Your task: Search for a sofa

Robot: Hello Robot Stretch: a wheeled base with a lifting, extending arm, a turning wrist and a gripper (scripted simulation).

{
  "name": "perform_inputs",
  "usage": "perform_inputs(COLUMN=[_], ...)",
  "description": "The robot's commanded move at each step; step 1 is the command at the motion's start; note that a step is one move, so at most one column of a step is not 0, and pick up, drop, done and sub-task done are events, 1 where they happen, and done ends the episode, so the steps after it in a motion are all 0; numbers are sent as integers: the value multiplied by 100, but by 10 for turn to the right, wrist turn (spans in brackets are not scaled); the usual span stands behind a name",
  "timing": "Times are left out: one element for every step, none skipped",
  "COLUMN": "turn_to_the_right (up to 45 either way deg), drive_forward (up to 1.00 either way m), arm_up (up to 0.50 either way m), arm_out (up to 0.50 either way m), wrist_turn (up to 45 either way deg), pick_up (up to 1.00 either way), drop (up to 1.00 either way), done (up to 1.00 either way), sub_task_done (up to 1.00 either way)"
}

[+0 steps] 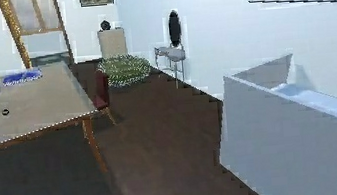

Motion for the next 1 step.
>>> perform_inputs(turn_to_the_right=[0], drive_forward=[100], arm_up=[0], arm_out=[0], wrist_turn=[0], pick_up=[0], drop=[0], done=[0], sub_task_done=[0])
